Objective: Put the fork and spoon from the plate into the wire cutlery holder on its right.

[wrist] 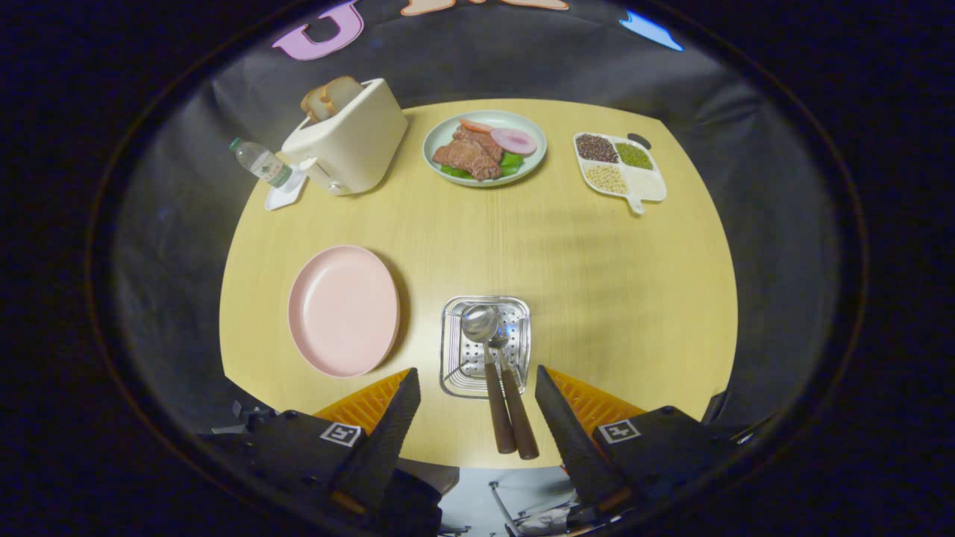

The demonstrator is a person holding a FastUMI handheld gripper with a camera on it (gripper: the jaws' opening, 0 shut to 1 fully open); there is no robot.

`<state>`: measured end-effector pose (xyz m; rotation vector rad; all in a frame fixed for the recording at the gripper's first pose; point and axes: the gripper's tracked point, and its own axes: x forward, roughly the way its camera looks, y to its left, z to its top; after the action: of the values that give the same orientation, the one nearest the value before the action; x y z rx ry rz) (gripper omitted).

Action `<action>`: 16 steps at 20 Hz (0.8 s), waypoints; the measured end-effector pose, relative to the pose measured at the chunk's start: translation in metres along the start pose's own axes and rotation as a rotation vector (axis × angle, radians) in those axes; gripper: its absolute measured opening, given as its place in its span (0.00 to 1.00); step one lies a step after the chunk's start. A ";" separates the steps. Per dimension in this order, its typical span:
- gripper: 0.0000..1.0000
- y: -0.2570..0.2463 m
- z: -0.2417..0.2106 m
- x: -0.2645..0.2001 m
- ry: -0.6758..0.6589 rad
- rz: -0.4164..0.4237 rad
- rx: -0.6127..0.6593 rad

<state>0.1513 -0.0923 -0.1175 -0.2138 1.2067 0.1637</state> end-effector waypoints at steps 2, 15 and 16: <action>0.98 0.001 0.006 -0.015 -0.070 -0.011 -0.007; 0.98 0.049 0.042 -0.206 -0.735 0.034 0.029; 0.98 0.049 0.042 -0.217 -0.793 0.029 0.037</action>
<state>0.1021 -0.0368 0.0959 -0.0816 0.4236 0.2236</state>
